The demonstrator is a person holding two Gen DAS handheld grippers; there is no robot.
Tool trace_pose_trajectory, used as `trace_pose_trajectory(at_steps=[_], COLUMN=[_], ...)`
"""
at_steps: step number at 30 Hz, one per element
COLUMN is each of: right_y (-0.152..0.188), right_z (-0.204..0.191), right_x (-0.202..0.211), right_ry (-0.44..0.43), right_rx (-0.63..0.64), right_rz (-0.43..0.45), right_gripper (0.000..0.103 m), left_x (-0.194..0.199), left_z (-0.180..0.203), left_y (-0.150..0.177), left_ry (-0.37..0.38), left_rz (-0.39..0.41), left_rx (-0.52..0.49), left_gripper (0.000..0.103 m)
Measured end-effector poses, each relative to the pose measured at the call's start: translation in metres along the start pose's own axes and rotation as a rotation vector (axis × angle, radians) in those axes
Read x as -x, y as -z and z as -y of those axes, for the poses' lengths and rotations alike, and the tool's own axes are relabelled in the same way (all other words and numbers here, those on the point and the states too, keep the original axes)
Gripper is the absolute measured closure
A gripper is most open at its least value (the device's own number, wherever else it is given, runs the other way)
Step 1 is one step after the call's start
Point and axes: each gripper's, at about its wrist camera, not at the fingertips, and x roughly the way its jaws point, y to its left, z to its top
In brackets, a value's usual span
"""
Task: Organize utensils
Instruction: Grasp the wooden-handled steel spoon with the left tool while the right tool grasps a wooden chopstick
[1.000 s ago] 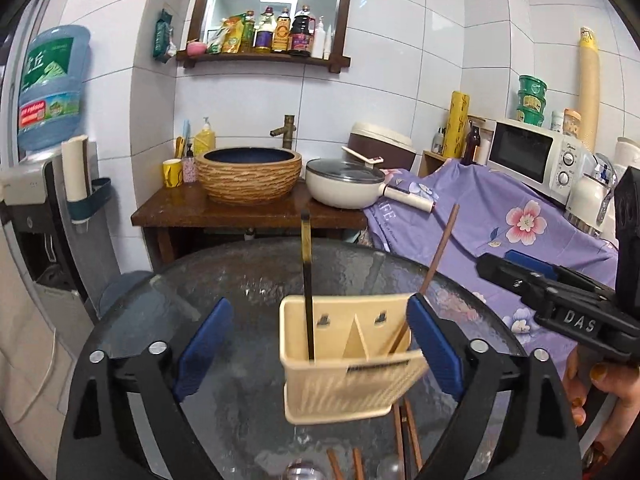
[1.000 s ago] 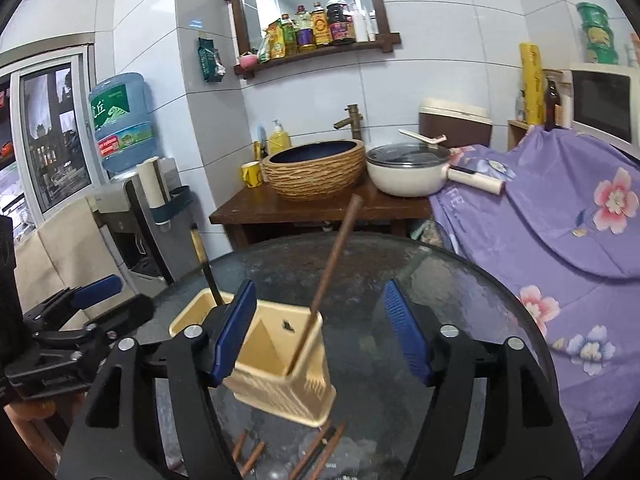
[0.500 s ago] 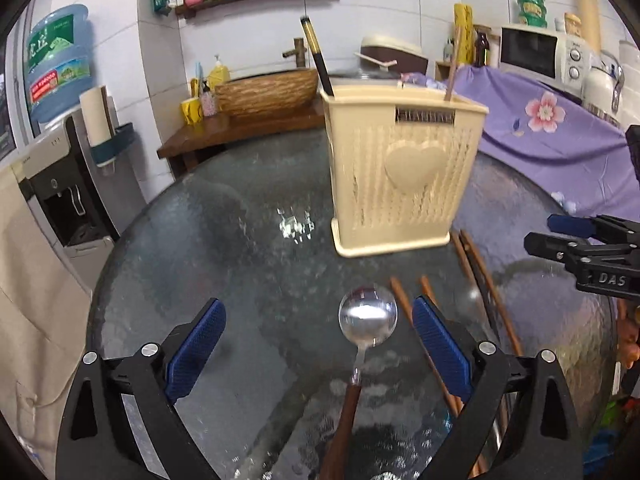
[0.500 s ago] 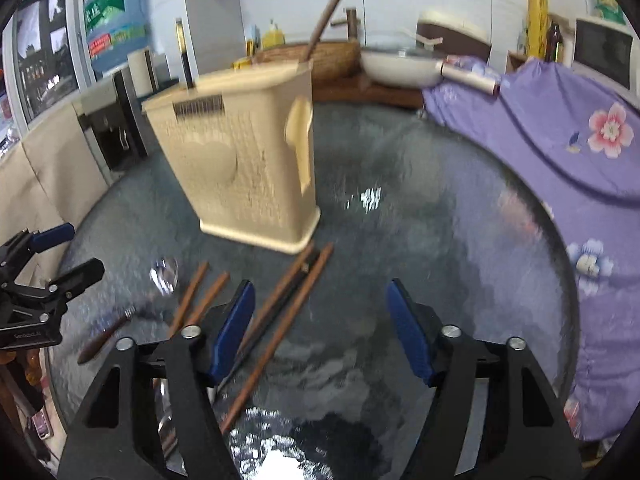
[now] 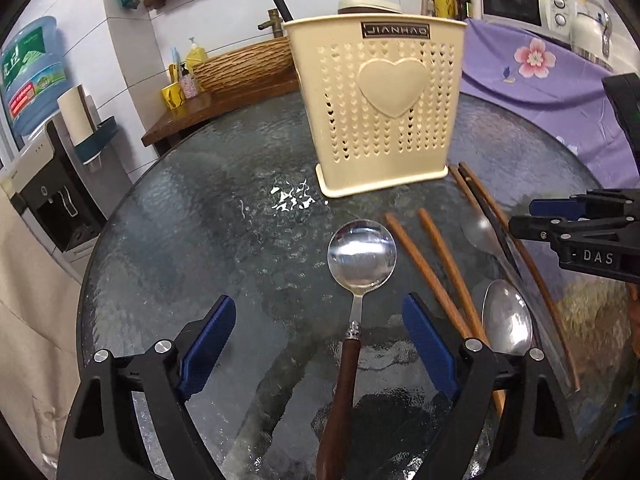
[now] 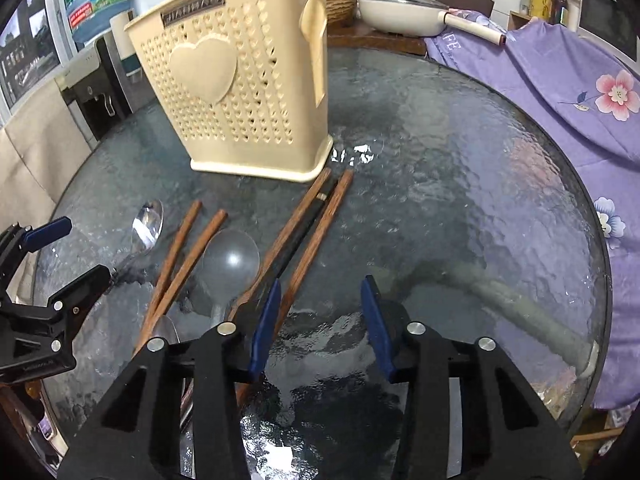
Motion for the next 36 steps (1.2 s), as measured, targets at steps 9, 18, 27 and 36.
trace_pose_trajectory(at_steps=[9, 18, 27, 36], right_y=[-0.010, -0.038, -0.060, -0.069], right_z=[-0.004, 0.007, 0.013, 0.021], right_x=[-0.012, -0.028, -0.043, -0.049], right_ry=[0.073, 0.095, 0.119, 0.116], right_rx=[0.026, -0.007, -0.046, -0.078], right_rz=[0.006, -0.009, -0.023, -0.018], right_gripper=[0.071, 0.072, 0.082, 0.093], left_x=[-0.009, -0.025, -0.044, -0.051], left_z=[0.012, 0.016, 0.016, 0.016], left_y=[0.004, -0.006, -0.028, -0.036], left_ry=[0.017, 0.000, 0.021, 0.060], left_rz=[-0.036, -0.047, -0.100, -0.117], left_rx=[-0.030, -0.021, -0.003, 0.026], left_gripper=[0.031, 0.033, 0.033, 0.057])
